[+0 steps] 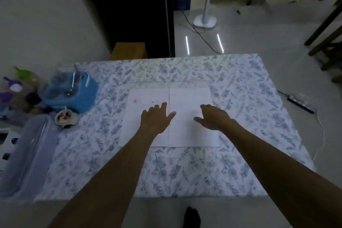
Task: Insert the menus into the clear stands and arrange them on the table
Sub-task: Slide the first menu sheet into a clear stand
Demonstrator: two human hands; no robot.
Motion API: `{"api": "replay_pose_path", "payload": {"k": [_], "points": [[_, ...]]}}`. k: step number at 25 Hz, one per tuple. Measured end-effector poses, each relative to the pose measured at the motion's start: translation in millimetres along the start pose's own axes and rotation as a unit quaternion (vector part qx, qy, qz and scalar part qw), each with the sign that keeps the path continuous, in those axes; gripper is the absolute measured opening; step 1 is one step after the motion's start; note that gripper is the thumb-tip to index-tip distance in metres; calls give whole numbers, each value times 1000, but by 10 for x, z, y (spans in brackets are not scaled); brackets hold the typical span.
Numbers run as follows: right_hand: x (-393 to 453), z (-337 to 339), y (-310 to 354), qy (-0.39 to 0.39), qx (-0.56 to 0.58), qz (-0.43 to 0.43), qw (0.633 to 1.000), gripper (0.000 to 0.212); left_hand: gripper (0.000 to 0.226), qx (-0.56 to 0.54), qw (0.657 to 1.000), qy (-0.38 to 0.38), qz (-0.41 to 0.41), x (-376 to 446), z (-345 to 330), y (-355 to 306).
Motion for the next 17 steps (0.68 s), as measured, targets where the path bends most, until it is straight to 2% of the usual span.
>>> {"api": "replay_pose_path", "payload": {"k": [5, 10, 12, 14, 17], "points": [[39, -363, -669, -33, 86, -154, 984, 51, 72, 6, 994, 99, -36, 10, -671, -307], [103, -458, -660, -81, 119, -189, 971, 51, 77, 29, 997, 63, -11, 42, -830, -425], [107, -482, -687, -99, 170, -224, 955, 54, 78, 31, 998, 52, -10, 21, -848, -426], [95, -471, -776, -112, 282, -266, 915, 48, 79, 18, 998, 57, -10, -26, -905, -421], [-15, -492, -892, -111, 486, -312, 809, 33, 83, 3, 997, 76, -16, -138, -989, -380]]}}
Point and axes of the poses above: each hand's wrist, its own x-axis towards the middle knuckle, its own z-axis out of the back of the hand, y = z × x, the point moved 4 cm from there along x, towards the middle knuckle, and after that the axes turned 15 degrees about x, right-handed, at the moved point
